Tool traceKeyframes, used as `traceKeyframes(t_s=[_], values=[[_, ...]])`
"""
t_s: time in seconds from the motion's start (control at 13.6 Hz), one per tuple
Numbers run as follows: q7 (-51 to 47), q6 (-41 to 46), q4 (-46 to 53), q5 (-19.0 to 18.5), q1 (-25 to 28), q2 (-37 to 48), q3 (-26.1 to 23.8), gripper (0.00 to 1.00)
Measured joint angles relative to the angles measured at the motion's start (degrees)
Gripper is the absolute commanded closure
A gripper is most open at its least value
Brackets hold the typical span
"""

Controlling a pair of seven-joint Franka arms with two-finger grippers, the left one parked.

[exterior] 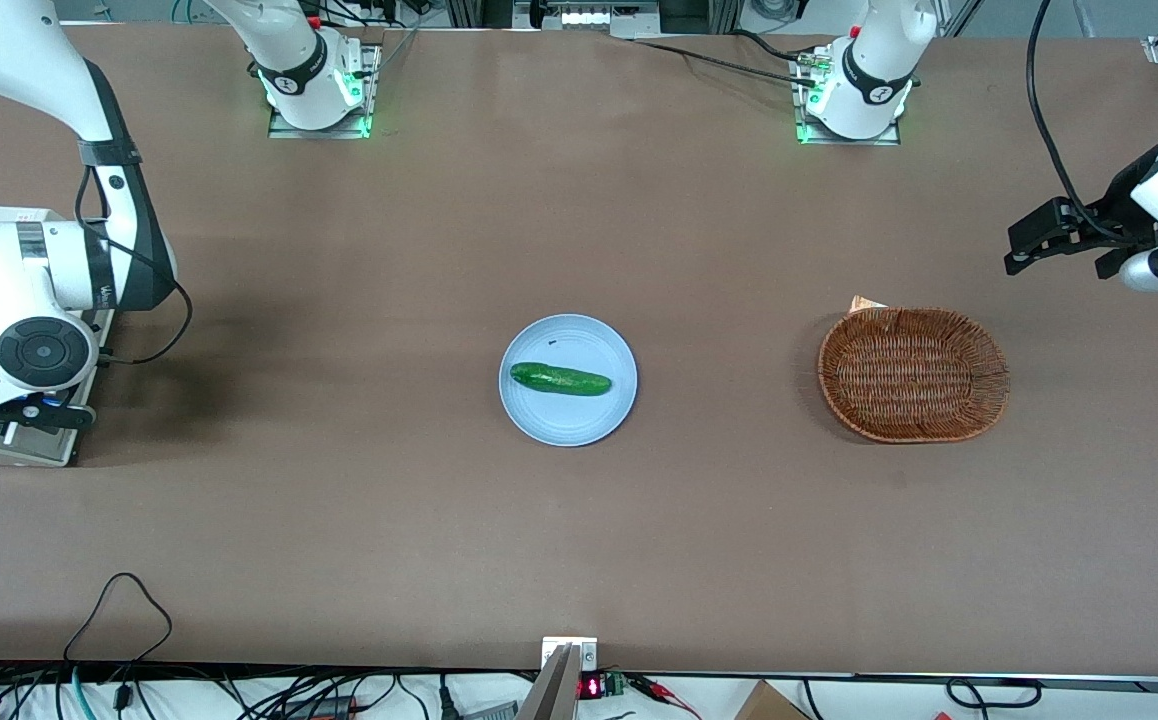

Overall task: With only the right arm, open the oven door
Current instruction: 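Pull the handle with the right gripper, swinging the glass door down open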

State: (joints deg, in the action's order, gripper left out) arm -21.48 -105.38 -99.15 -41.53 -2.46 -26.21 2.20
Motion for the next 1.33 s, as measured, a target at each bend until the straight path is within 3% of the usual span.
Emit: traceKeyframes(t_s=[1.33], values=[[0.0, -3.8, -2.0, 5.5, 1.6, -0.4, -0.5, 1.00]])
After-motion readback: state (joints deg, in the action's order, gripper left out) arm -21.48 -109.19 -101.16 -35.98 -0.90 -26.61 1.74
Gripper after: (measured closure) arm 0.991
